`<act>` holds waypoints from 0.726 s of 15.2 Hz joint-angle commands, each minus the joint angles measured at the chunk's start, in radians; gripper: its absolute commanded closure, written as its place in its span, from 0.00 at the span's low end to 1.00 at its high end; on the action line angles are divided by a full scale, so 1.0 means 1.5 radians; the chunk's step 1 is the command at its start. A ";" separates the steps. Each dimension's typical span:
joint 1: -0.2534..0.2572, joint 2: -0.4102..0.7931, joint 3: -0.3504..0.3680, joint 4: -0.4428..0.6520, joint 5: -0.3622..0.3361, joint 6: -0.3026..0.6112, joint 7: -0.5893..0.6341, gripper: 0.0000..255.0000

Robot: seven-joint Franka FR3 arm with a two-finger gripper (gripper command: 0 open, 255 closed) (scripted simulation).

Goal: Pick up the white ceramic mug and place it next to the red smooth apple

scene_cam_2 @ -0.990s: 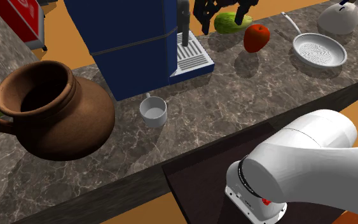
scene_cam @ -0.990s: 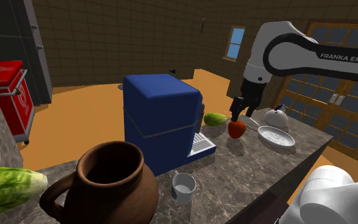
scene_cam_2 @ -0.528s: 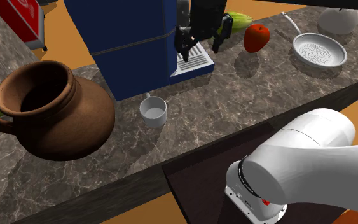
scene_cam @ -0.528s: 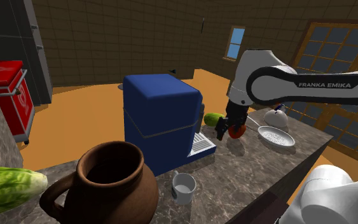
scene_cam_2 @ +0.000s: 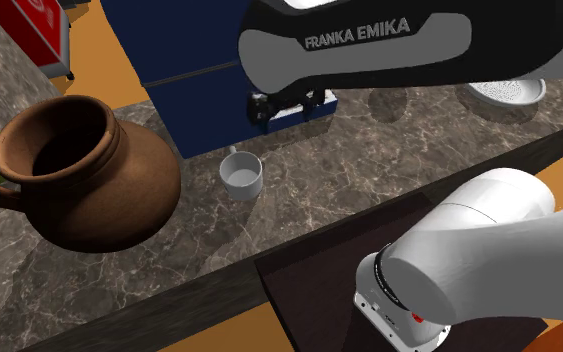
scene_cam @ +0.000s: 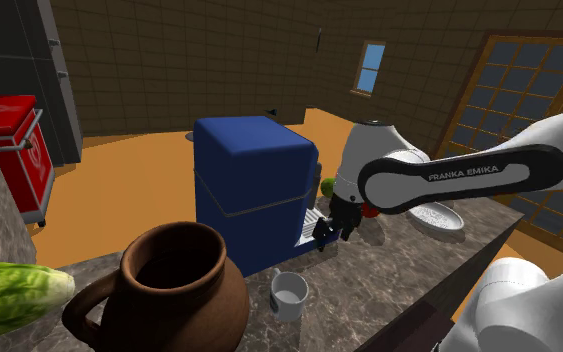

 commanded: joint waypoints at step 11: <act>0.036 0.218 0.064 -0.039 0.036 0.271 0.059 0.00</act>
